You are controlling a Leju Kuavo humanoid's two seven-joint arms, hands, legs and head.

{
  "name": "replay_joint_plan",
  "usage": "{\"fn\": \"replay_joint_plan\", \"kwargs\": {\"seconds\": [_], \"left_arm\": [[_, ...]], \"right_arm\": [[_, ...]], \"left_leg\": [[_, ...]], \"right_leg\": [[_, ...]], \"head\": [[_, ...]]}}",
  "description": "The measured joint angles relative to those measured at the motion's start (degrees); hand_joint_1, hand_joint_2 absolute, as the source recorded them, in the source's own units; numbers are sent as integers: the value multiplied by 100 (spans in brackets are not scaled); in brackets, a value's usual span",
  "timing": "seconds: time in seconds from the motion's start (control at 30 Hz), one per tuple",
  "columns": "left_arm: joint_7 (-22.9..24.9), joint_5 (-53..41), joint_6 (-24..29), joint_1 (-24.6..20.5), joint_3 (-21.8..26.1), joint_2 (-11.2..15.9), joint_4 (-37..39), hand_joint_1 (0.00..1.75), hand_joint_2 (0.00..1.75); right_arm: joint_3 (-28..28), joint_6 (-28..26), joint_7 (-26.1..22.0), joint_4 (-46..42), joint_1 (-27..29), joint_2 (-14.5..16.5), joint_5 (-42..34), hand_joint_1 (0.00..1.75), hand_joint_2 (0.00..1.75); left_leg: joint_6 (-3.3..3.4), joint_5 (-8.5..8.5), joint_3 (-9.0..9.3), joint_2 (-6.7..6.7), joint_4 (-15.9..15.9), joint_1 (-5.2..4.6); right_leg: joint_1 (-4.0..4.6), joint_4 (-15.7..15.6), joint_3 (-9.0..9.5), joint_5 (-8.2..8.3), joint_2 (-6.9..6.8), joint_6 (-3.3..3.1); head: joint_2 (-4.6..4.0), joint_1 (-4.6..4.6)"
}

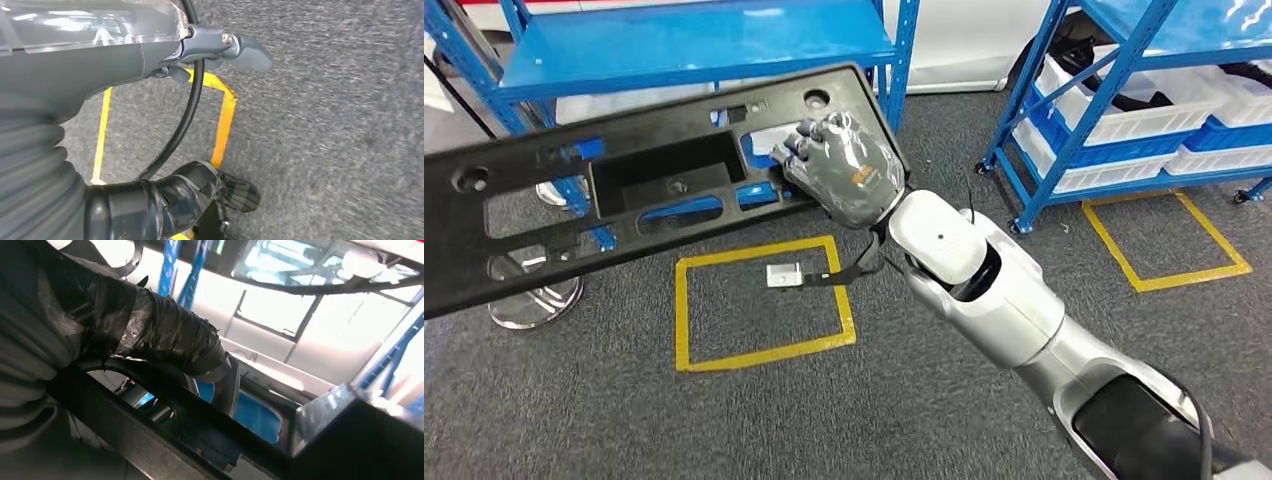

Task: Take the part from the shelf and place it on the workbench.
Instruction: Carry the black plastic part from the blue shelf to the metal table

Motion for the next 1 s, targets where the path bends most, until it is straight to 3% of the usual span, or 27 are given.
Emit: {"fn": "replay_joint_plan", "kwargs": {"seconds": [0.03,0.07,0.17,0.2,0.23,0.27,0.33,0.4,0.47,0.53,0.57,0.63,0.7,0.73,0.77,0.8,0.83,0.9,0.97,1.0], "left_arm": [[1,2,0,-1,0,-2,0,0,175],[0,3,0,-2,0,-4,0,0,175],[-2,9,0,-8,0,-5,0,0,175],[-5,11,0,-9,0,-5,0,0,175],[-13,15,-1,-9,0,-5,0,0,175],[-25,21,-4,-9,0,-6,0,0,175],[-54,44,-35,-13,0,-14,0,0,175],[-76,64,-83,-11,1,-39,0,0,175],[-86,70,-103,0,7,-58,0,0,175],[-85,71,-100,2,16,-58,0,0,175],[-84,71,-99,1,20,-60,0,0,175],[-83,71,-98,1,27,-68,0,0,175],[-80,71,-97,1,31,-74,-1,0,175],[-79,71,-97,1,33,-74,-1,0,175],[-76,71,-96,0,36,-73,-2,0,175],[-73,71,-97,-1,37,-73,-2,0,175],[-70,71,-97,-3,37,-73,-2,0,175],[-66,69,-98,-11,38,-66,-3,0,175],[-65,65,-98,-16,39,-57,-4,0,175],[-62,63,-97,-19,40,-52,-4,0,175]], "right_arm": [[24,4,1,0,-19,-19,-2,175,175],[47,10,1,1,-37,-38,-2,175,175],[112,27,-1,1,-88,-74,-7,175,175],[129,33,-1,1,-94,-81,-13,175,175],[140,37,-1,2,-95,-86,-21,175,175],[147,40,-1,2,-96,-90,-34,175,175],[151,40,-1,0,-98,-94,-86,175,175],[152,39,-1,-11,-102,-98,-199,175,175],[152,40,-1,-32,-111,-99,-309,175,175],[152,44,0,-45,-114,-99,-370,175,175],[152,50,0,-48,-114,-98,-386,175,175],[152,64,-1,-50,-107,-96,-398,175,175],[152,73,-1,-50,-83,-96,-399,175,175],[152,76,-1,-50,-64,-96,-399,175,175],[152,80,-1,-50,-46,-96,-399,175,175],[152,84,-1,-50,-31,-96,-399,175,175],[152,87,-1,-50,-22,-96,-398,175,175],[152,89,-1,-51,-18,-96,-398,175,175],[152,87,-1,-55,-13,-90,-398,175,175],[152,87,-1,-56,-12,-87,-398,175,175]], "left_leg": [[64,64,-52,12,2,2],[122,137,-121,28,-6,8],[214,369,-384,48,-2,-21],[222,437,-484,47,0,-37],[226,504,-585,46,0,-54],[227,568,-679,44,1,-72],[226,693,-830,61,1,-105],[200,796,-901,102,2,-130],[134,876,-905,172,-17,-113],[48,933,-900,241,-56,-86],[12,878,-920,230,-26,-81],[-37,495,-1049,143,342,-77],[-66,6,-1257,82,1072,-77],[-75,-113,-1320,74,1370,-78],[-79,-129,-1304,69,1505,-79],[-73,-43,-1179,61,1411,-80],[-55,101,-955,29,1110,-82],[21,252,-471,-169,367,-82],[75,250,-259,-323,4,-90],[84,263,-241,-310,-31,-101]], "right_leg": [[-12,40,-35,-81,10,30],[-22,182,-91,-280,20,53],[-31,1215,-322,-1171,41,80],[-27,1549,-350,-1307,46,75],[-16,1741,-308,-1292,51,55],[2,1760,-187,-1160,56,21],[71,1264,325,-870,30,-109],[161,397,964,-1018,-134,-248],[221,-118,1240,-1236,-229,-320],[221,-224,1212,-1151,-143,-370],[209,-267,1197,-1076,-94,-399],[179,-332,1136,-922,-4,-439],[183,-308,1029,-830,96,-453],[185,-279,971,-799,153,-446],[186,-243,914,-774,211,-440],[187,-201,857,-759,270,-433],[189,-156,808,-751,330,-428],[180,-79,723,-741,431,-411],[153,-46,659,-712,516,-359],[141,-49,637,-688,563,-320]], "head": [[0,0],[0,1],[0,-1],[0,-1],[0,0],[0,0],[0,-1],[0,-3],[0,-2],[0,1],[0,1],[0,-5],[0,-9],[0,-9],[0,-10],[0,-10],[0,-10],[0,-8],[0,-8],[0,-9]]}}
